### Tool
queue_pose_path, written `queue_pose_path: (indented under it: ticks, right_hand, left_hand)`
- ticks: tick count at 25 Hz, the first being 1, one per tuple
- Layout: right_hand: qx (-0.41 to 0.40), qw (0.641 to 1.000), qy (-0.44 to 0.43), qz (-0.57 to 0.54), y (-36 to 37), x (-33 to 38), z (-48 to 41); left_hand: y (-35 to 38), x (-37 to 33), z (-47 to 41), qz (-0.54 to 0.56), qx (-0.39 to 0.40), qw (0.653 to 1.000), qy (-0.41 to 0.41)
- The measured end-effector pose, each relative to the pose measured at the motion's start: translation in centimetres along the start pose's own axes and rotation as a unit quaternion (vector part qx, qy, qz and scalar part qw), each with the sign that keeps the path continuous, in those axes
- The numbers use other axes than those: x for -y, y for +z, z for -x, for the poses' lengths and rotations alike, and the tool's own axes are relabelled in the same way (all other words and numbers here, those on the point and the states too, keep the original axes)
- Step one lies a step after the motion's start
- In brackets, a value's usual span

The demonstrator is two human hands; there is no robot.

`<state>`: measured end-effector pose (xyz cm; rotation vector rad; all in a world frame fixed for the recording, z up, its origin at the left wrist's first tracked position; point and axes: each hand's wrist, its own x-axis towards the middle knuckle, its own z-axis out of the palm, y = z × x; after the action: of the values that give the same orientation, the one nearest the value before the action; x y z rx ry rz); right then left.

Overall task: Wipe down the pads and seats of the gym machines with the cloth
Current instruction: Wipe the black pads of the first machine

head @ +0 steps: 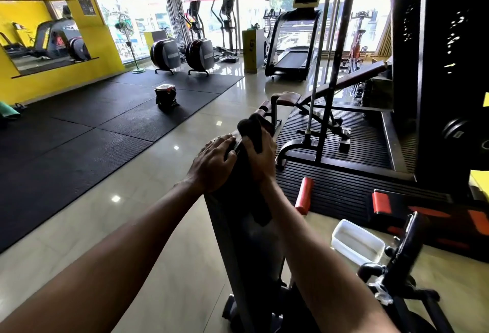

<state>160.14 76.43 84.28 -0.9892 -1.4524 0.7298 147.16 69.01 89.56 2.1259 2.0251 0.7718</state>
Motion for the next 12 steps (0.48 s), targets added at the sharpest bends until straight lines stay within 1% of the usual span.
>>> queue_pose_path:
  ticks: [3, 6, 7, 9, 10, 12]
  right_hand:
    - [-0.009, 0.993, 0.104, -0.047, -0.4, -0.7, -2.4]
    - [-0.033, 0.977, 0.189, -0.097, -0.4, -1.8, -0.1]
    - [-0.03, 0.976, 0.188, -0.102, -0.4, -2.1, 1.7]
    - [-0.014, 0.986, 0.142, -0.089, 0.3, -1.9, 4.8]
    - [-0.005, 0.991, 0.109, -0.081, 0.6, -1.5, 5.1]
    - [0.012, 0.998, 0.036, -0.049, 0.4, 0.0, 2.5]
  left_hand:
    - [-0.1, 0.1, 0.0, 0.001, 0.001, 1.0, -0.001]
    - [-0.1, 0.1, 0.0, -0.003, 0.009, 1.0, 0.003]
    - [-0.1, 0.0, 0.0, -0.003, 0.009, 1.0, 0.001]
    - [-0.1, 0.1, 0.1, 0.0, 0.009, 1.0, -0.001]
    - [-0.1, 0.0, 0.1, 0.0, 0.008, 1.0, -0.001]
    - [-0.3, -0.2, 0.2, -0.003, 0.007, 1.0, 0.004]
